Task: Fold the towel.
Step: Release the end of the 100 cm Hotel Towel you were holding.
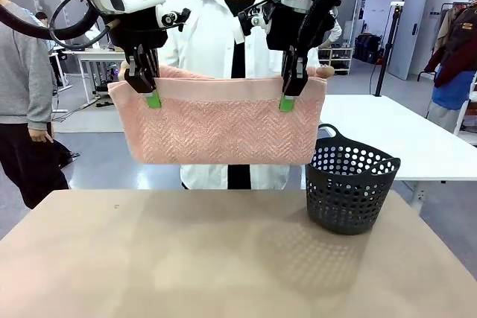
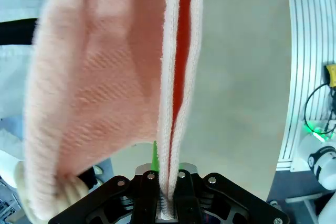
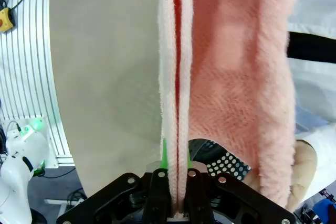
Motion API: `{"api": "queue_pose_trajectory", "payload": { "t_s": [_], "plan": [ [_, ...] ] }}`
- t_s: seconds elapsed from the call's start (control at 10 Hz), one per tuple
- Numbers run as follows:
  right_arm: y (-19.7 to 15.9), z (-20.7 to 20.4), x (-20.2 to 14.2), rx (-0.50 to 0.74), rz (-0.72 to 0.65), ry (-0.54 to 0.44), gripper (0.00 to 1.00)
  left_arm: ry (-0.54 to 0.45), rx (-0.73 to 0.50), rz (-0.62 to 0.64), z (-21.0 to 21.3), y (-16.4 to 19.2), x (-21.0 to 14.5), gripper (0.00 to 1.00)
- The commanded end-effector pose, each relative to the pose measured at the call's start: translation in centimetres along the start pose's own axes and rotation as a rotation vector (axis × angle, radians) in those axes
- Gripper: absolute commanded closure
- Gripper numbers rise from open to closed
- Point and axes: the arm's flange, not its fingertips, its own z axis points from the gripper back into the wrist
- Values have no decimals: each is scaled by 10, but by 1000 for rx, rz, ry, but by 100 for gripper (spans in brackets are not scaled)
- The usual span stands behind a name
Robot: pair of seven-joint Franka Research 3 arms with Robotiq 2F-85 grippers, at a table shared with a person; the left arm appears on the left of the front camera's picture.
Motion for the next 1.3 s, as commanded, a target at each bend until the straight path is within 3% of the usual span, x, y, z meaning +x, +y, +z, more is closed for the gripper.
{"api": "queue_pose_trajectory", "payload": {
  "t_s": [0.0, 1.2],
  "plan": [
    [-1, 0, 0, -4, 0, 1, 100, 10, 9, 0, 2, 0, 0, 100],
    [-1, 0, 0, -4, 0, 1, 100, 10, 9, 0, 2, 0, 0, 100]
  ]
}}
